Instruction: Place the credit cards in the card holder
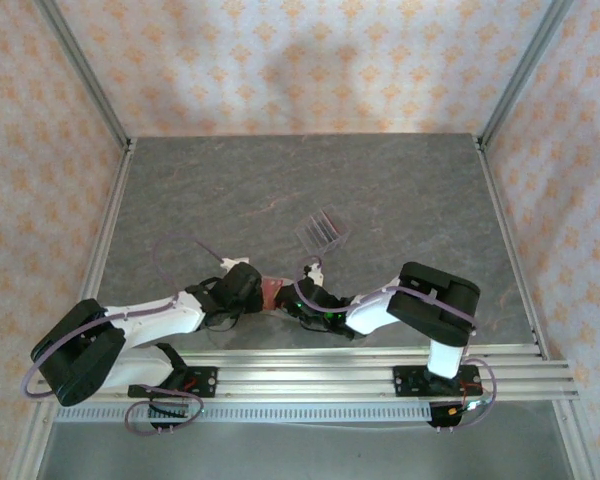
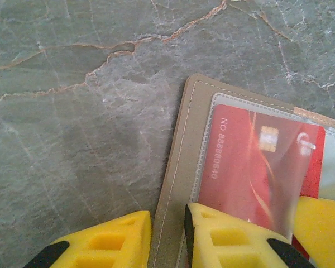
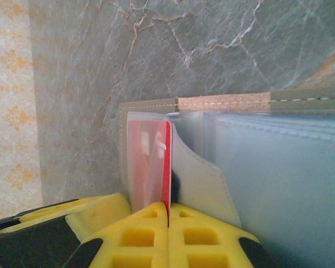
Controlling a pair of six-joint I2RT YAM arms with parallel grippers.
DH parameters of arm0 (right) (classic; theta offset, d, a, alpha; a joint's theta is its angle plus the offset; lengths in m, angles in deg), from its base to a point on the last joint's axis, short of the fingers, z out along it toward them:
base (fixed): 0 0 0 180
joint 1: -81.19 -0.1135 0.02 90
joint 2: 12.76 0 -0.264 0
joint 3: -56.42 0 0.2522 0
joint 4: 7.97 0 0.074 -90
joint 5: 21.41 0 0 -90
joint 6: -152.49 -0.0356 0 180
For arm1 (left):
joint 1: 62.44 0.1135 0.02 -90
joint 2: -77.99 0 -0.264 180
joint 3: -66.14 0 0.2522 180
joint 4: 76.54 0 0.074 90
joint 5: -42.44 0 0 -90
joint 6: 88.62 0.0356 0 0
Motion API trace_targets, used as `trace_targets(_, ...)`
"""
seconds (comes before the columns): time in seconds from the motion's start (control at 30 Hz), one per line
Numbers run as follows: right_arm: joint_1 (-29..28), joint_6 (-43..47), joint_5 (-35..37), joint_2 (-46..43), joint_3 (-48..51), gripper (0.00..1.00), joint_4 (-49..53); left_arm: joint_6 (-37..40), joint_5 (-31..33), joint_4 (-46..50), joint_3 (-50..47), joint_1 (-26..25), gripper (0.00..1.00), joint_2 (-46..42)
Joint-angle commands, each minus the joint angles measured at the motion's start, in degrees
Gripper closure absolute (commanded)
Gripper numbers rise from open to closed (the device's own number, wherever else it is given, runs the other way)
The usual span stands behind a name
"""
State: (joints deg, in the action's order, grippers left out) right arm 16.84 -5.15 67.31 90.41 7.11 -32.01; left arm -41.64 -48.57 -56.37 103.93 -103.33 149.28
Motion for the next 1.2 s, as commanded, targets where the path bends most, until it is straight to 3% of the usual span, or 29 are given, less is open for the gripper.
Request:
trace_targets(0.0,-1.29,1.22,-2.25,0.93,0.09,0.86,9.63,-1.58,-0.13,5.14,-2.01,-0.86,0.75,-0.52)
trace_targets(0.2,0.61,7.67,-3.75,-5.67,-4.80,0.70,28.12,-1.89,-0.06,5.45,-2.59,-0.86,0.75,-0.99)
trace_targets(0.53,3.56,14.84,-3.81,-7.91,-9.26,0.69,42.26,-1.71,-0.13,5.25,-2.63,-0.86,0.75,-0.83)
trace_targets(0.87,3.62,22.80,3.64,-13.91,-14.41,0.66,54.77,-1.32,0.08,6.19,-2.85,-0.86,0.75,-2.09)
trace_targets(1.17,3.63,30.30,8.34,-11.55,-20.98,0.61,64.13,-1.30,-0.50,5.89,-3.14,-1.08,0.75,-3.27)
